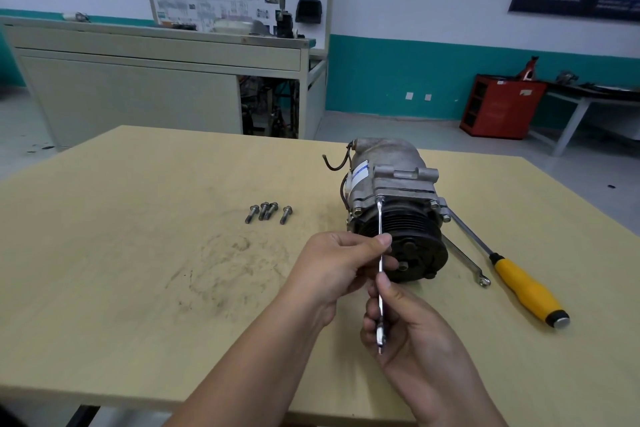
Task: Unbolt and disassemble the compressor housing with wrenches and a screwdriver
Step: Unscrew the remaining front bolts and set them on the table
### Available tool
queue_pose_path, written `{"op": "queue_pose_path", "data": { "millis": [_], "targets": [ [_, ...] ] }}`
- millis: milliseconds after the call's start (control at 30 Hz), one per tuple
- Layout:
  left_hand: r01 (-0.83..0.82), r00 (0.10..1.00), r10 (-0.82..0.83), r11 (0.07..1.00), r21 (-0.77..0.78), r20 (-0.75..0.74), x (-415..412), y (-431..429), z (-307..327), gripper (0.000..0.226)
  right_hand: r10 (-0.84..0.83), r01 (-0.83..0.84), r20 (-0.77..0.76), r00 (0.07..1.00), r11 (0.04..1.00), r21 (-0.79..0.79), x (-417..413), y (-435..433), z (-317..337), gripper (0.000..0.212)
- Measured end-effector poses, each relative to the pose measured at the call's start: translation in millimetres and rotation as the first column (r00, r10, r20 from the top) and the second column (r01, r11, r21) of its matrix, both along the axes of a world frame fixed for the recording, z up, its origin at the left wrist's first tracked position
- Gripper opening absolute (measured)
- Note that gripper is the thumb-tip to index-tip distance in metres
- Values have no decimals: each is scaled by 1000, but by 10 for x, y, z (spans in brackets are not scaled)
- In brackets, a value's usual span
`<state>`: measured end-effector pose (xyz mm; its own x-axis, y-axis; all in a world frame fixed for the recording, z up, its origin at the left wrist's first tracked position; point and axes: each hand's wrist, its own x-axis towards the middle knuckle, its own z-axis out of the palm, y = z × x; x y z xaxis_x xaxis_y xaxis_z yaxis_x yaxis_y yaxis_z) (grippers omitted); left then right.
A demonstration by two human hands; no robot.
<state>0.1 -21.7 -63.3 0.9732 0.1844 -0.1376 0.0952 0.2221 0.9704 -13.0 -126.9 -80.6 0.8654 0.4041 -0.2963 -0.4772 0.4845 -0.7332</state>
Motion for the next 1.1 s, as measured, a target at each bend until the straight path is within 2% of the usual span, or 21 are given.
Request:
{"op": "queue_pose_path", "data": {
  "millis": [133, 233, 367, 467, 567, 667, 800, 900, 1033, 1100],
  "targets": [
    [56, 998, -55, 998, -37, 25, 15, -68, 39, 20, -28, 37, 93, 995, 995, -95, 40, -132, 80, 11],
    [102, 995, -99, 989, -111, 31, 17, -115, 90, 22, 48, -36, 113, 992, 994, -102, 67, -233, 177, 17],
    [139, 990, -136, 977, -163, 31, 25, -139, 95, 22, 103, -103, 64, 993, 995, 1, 83, -286, 195, 29],
    [162, 987, -159, 963, -215, 30, 20, -148, 90, 26, 109, -109, 14, 994, 990, 90, 86, -264, 173, 22],
    [174, 984, -175, 946, -273, 21, 21, -131, 78, 41, 125, -115, -52, 991, 981, 156, 89, -217, 186, 16],
    [176, 984, -178, 960, -219, 10, 16, -96, 77, 40, 109, -94, -87, 990, 983, 157, 89, -182, 208, 17],
    [84, 996, -84, 994, -67, 5, 13, -90, 69, 28, 53, -44, -80, 995, 993, 110, 66, -130, 250, 18],
    [43, 999, -43, 995, -94, 6, 16, -78, 65, 21, 25, -20, -64, 998, 997, 73, 47, -82, 278, 19],
    [38, 999, -40, 985, -167, -8, 21, -64, 69, 29, -11, 12, -34, 999, 999, 38, 29, -27, 308, 15],
    [36, 999, -39, 981, -193, -12, 25, -64, 70, 25, -31, 31, -5, 1000, 999, 41, 15, -1, 314, 12]
  ]
}}
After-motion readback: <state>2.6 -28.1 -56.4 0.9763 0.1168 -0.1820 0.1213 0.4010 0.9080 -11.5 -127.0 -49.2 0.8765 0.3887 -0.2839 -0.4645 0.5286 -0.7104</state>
